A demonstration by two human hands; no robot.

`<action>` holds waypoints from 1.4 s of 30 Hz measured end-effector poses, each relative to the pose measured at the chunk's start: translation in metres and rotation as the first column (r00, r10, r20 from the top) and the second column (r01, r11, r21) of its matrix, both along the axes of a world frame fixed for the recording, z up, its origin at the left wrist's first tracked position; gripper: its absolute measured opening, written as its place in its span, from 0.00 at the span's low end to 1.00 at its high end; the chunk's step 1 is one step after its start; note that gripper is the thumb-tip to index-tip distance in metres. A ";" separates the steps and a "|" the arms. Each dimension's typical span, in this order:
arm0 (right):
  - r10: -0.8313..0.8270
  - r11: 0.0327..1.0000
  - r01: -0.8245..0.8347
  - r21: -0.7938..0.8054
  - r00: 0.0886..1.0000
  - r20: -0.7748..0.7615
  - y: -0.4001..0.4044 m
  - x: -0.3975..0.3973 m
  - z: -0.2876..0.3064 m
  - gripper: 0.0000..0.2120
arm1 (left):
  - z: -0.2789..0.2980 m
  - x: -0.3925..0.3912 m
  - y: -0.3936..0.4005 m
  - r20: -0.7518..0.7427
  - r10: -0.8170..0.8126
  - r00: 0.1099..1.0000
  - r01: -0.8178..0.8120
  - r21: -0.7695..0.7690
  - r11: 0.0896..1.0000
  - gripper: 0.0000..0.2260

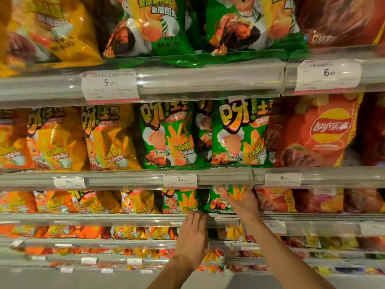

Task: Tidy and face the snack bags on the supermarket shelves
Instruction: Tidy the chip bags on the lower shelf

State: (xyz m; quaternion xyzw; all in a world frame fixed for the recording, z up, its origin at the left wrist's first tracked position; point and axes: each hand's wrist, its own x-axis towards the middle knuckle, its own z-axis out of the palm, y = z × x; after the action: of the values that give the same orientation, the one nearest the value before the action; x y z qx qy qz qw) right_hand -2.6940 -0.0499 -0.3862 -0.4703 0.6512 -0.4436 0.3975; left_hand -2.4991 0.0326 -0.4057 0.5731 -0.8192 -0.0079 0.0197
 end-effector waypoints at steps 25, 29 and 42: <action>0.155 0.986 -0.114 0.120 0.891 -0.426 0.036 -0.024 -0.009 0.37 | -0.009 -0.029 0.000 -0.045 0.141 0.989 -0.142 -0.015 0.990 0.30; 0.135 0.990 -0.114 0.081 0.929 -0.345 0.056 -0.045 -0.009 0.35 | -0.009 -0.045 0.005 -0.092 0.227 0.969 -0.229 -0.008 0.973 0.28; 0.039 0.998 -0.041 0.056 0.999 0.031 0.093 -0.249 -0.013 0.12 | 0.001 -0.243 0.031 -0.417 0.386 0.823 -0.399 0.061 0.915 0.22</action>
State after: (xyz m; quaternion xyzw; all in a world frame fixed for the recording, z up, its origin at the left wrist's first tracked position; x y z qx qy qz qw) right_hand -2.9426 0.0436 -0.3989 -0.4652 0.6479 -0.4240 0.4289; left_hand -2.7422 0.0640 -0.4049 0.7135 -0.6600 -0.1149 0.2051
